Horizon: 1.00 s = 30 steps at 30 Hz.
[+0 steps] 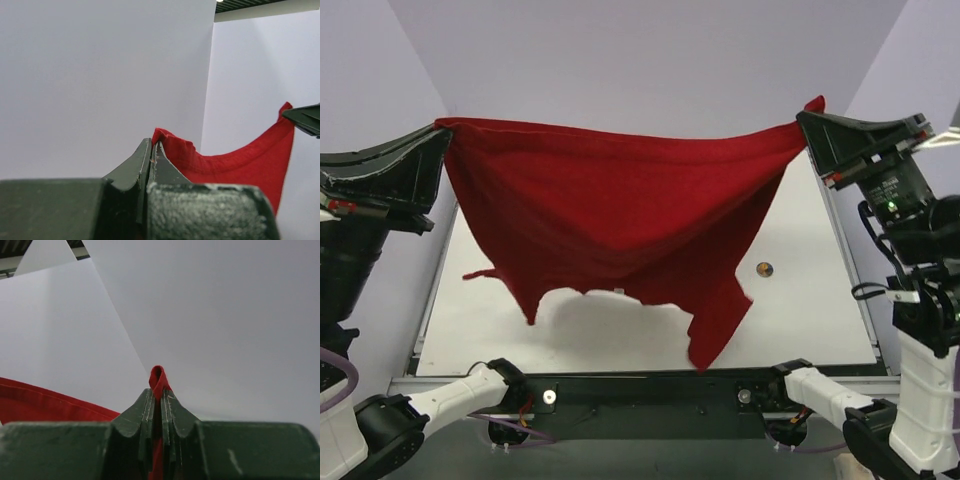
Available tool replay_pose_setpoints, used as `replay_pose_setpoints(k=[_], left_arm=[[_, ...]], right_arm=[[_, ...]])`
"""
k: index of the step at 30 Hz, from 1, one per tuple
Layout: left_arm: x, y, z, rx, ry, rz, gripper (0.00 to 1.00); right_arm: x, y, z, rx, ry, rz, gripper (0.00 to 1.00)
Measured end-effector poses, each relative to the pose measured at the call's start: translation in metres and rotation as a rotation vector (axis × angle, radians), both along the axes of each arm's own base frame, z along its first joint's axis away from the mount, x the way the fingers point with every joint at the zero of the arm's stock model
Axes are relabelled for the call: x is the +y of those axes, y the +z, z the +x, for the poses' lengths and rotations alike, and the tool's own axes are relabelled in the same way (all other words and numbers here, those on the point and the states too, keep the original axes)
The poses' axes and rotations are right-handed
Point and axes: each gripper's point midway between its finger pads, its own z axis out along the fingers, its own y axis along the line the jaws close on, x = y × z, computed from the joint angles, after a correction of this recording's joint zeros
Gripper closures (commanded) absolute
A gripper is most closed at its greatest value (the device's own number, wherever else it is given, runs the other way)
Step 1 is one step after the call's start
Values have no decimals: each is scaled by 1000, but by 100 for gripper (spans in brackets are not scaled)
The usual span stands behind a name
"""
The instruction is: Pin the brooch onto the clothing
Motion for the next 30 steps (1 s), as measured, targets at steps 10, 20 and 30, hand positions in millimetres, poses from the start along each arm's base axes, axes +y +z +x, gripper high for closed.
replay_pose_setpoints(k=[10, 20, 30], left_arm=[[-9, -28, 52, 143, 119, 8, 100], [-26, -114, 172, 426, 367, 163, 100], [11, -93, 253, 457, 423, 129, 100]], right_arm=[[-10, 6, 4, -24, -59, 22, 100], [22, -113, 169, 348, -88, -94, 100], [18, -86, 208, 338, -73, -59, 100]])
